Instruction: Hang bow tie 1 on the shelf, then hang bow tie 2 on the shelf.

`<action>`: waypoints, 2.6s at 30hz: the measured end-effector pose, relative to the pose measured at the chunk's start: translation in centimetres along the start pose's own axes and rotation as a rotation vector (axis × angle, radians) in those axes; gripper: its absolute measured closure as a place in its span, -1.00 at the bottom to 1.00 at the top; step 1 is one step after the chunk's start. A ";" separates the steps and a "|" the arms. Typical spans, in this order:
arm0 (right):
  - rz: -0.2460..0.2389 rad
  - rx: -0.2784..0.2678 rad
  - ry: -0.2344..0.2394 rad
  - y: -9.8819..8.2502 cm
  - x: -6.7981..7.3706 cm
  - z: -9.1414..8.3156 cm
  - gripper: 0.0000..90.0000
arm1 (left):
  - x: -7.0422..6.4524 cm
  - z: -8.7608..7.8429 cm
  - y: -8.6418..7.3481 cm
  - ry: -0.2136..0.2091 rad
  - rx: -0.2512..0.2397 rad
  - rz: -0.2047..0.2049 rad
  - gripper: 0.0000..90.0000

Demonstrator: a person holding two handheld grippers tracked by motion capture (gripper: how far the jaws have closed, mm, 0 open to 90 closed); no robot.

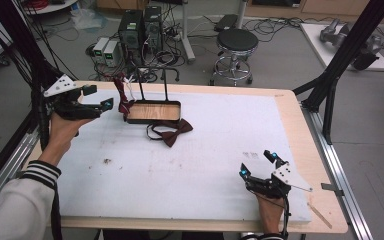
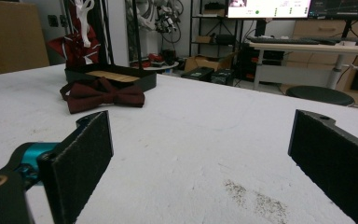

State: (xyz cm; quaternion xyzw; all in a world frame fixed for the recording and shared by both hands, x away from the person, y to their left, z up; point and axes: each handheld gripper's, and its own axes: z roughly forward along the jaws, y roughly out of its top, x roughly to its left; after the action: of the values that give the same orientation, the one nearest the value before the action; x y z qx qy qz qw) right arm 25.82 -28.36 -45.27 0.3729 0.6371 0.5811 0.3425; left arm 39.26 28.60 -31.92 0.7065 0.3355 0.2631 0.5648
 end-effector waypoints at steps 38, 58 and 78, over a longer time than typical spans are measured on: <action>-0.002 -0.003 -0.002 0.0 0.0 0.0 -0.88 | -2.7 -3.1 -4.9 -0.011 -0.036 0.028 -0.67; 0.002 -0.001 -0.002 0.0 0.0 0.0 -0.88 | -3.2 -2.4 -3.8 -0.023 -0.011 0.048 -0.66; 0.006 -0.007 0.000 0.0 -0.1 -0.1 -0.88 | -5.9 1.6 -1.0 -0.093 0.113 0.108 -0.66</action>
State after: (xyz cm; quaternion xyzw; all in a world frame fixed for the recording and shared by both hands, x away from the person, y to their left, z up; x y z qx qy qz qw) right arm 25.80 -28.44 -45.29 0.3736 0.6340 0.5844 0.3419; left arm 36.55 23.23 -33.15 0.7656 0.2846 0.2408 0.5242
